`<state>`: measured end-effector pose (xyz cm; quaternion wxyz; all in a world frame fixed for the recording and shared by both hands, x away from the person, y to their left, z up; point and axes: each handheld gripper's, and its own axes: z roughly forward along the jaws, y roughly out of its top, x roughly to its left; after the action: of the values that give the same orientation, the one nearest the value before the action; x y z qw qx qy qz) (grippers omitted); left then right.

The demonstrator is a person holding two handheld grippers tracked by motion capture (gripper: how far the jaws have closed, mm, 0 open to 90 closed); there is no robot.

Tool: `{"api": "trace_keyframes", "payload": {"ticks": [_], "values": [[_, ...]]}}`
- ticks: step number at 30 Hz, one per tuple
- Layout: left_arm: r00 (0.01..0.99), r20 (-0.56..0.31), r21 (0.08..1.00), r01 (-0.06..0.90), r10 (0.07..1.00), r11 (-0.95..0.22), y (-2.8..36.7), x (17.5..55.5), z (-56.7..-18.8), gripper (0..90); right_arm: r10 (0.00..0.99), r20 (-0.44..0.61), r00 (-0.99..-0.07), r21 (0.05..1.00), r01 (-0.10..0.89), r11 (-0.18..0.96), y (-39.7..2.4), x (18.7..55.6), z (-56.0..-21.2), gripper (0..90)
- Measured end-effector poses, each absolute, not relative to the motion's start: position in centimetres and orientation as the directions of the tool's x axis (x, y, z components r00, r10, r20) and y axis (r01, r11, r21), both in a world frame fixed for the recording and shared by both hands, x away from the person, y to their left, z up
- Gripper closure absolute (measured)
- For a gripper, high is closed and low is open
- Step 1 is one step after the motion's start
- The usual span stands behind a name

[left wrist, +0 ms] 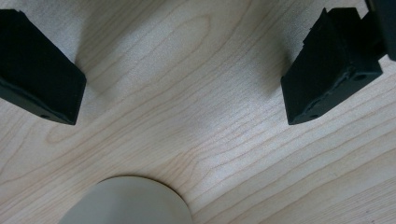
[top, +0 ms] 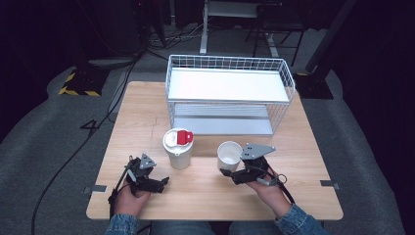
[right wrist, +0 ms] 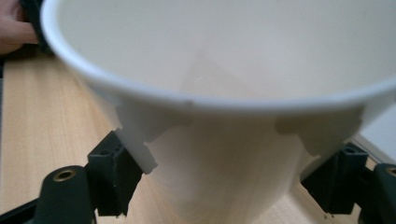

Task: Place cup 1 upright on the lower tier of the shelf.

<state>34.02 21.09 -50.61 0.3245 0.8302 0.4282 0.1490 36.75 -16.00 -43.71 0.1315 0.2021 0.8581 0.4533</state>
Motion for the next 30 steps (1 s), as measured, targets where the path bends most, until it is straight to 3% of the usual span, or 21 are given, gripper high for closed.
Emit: {"api": "trace_keyframes", "payload": {"ticks": [30], "values": [[0.59, -0.023, 0.667, 0.61, 0.807, -0.427, 21.1, 34.0, -50.6, 0.4, 0.622, -0.018, -0.783, 0.85, 0.316, 0.422, -16.6, 44.3, -43.2, 23.2]]}}
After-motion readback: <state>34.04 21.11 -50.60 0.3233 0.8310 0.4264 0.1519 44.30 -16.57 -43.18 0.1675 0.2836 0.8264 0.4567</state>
